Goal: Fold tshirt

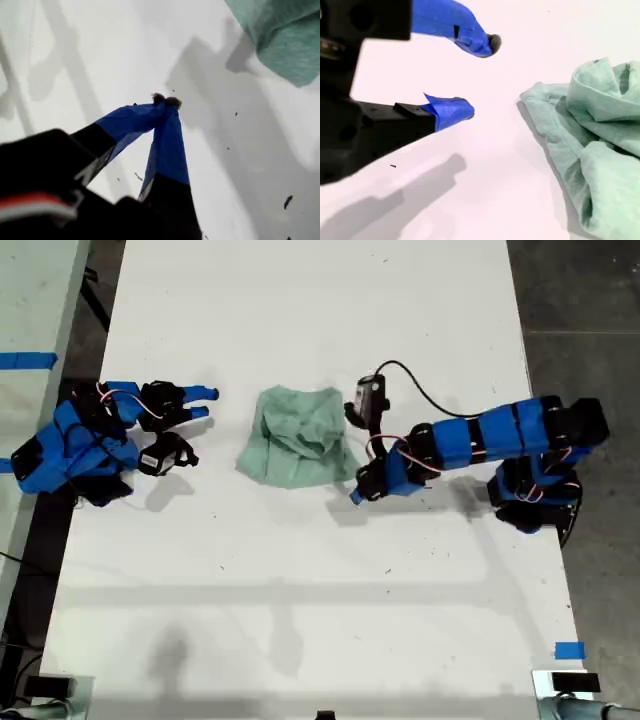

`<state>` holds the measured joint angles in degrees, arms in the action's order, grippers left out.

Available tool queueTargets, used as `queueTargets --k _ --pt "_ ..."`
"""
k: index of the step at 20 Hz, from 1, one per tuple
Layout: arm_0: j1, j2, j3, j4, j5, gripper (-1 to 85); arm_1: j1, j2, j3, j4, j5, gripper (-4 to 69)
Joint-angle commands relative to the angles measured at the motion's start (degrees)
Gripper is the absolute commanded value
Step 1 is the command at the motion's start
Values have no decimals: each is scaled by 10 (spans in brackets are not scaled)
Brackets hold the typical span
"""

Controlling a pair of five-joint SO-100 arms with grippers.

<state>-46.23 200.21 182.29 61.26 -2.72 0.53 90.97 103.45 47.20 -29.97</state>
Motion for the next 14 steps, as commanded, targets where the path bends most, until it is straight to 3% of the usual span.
queueTargets --k 1,5,9,14 --pt "-6 61 2 1 3 176 13 -94 -180 55 -35 -9" --pt "-6 61 2 1 3 176 33 -221 -368 115 -78 -9" --pt "-5 61 2 1 3 176 72 -267 -426 130 -105 -9" --pt "-5 61 2 1 3 176 211 -329 -479 133 -195 -9"
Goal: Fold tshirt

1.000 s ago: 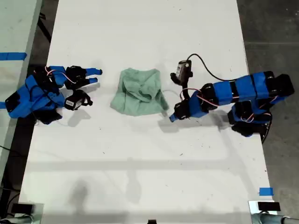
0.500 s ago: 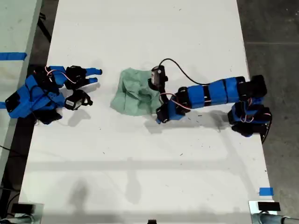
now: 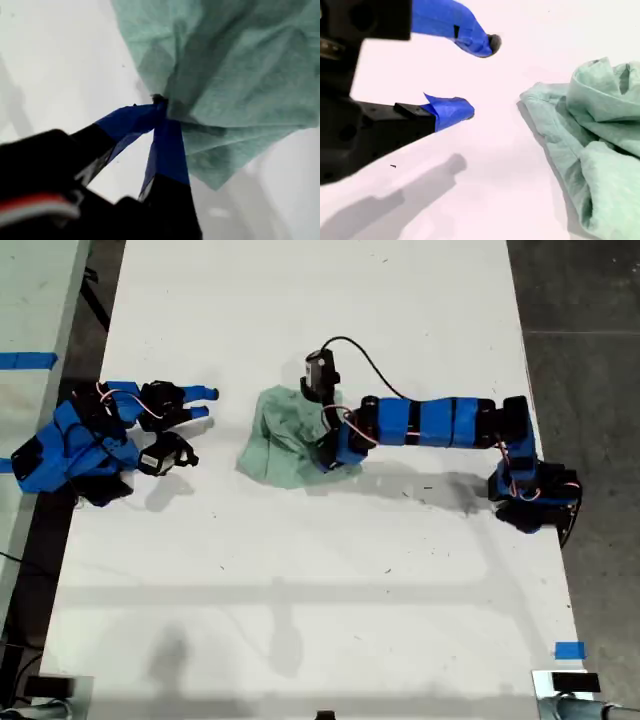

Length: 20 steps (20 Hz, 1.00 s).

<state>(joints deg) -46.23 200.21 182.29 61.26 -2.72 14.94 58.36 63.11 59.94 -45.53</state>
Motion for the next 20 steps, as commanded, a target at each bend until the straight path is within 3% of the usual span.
queueTargets --k 1,5,7,12,16,20 --pt "-5 61 2 1 3 176 110 -17 -111 19 -65 -9" --pt "-5 61 2 1 3 176 277 -20 -245 72 -158 -9" --pt "-5 61 2 1 3 176 308 63 -225 124 -171 -10" --pt "-5 61 2 1 3 176 273 275 -73 245 -156 -10" --pt "-5 61 2 1 3 176 242 600 250 249 -97 -10" --pt "-5 61 2 1 3 176 179 891 548 247 21 -10"
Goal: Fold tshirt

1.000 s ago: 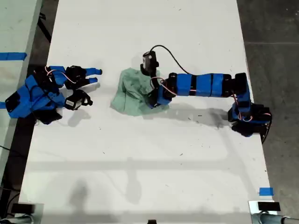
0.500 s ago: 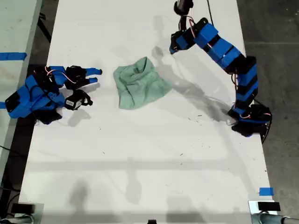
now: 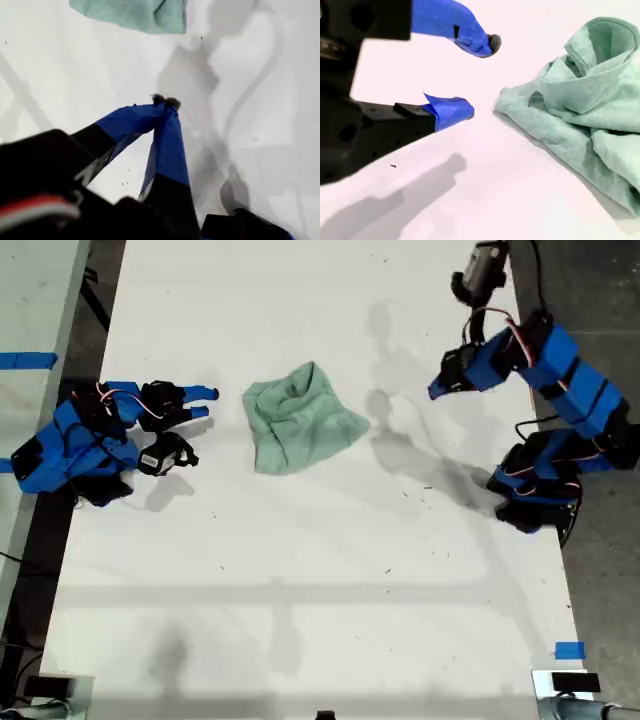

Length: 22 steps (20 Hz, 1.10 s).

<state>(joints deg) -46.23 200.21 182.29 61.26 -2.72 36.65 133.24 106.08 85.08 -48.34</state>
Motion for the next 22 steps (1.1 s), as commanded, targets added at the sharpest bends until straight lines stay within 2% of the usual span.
queueTargets --k 1,9,11,13,16,17,22 --pt "-5 61 2 1 3 176 -61 208 185 -13 82 -10" --pt "-4 61 2 1 3 175 -246 663 542 -57 284 -8" --pt "-4 61 2 1 3 175 -257 669 606 -52 360 -8" --pt "-4 61 2 1 3 175 -288 669 647 -71 390 -2" --pt "-4 61 2 1 3 175 -304 669 680 -97 462 50" --pt "-4 61 2 1 3 175 -311 669 683 -100 473 80" --pt "-3 61 2 1 3 175 -333 669 689 -111 507 110"
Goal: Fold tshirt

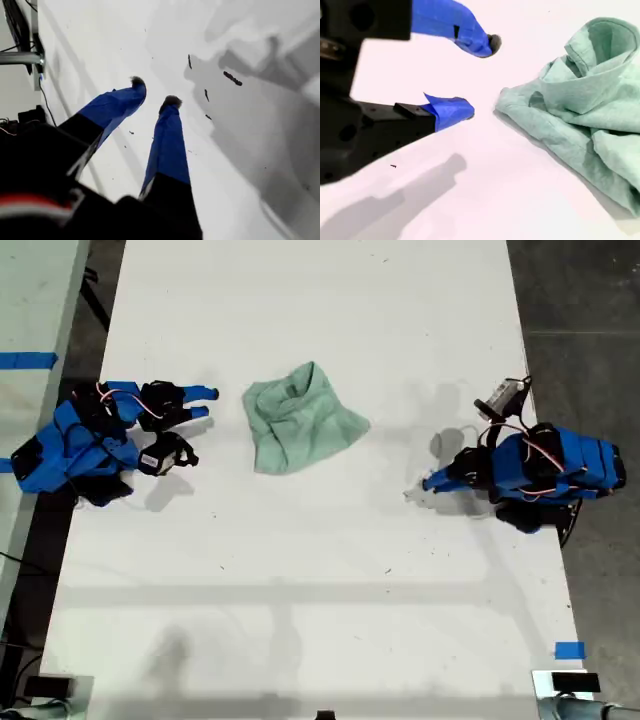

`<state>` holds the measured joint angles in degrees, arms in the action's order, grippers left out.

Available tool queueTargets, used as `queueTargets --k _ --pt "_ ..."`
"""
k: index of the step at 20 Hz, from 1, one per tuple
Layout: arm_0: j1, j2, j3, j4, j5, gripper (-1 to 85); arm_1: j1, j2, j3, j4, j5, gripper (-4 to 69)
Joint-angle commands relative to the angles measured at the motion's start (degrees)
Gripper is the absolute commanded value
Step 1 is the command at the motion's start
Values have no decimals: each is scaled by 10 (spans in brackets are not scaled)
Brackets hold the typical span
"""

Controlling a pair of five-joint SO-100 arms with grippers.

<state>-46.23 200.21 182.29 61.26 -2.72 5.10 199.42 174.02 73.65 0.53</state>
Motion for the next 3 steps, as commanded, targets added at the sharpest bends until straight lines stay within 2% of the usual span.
queueTargets --k 1,3 --pt "-3 61 2 1 3 175 -11 7 10 4 1 110" --pt "-3 61 2 1 3 175 -2 7 10 4 -102 110"
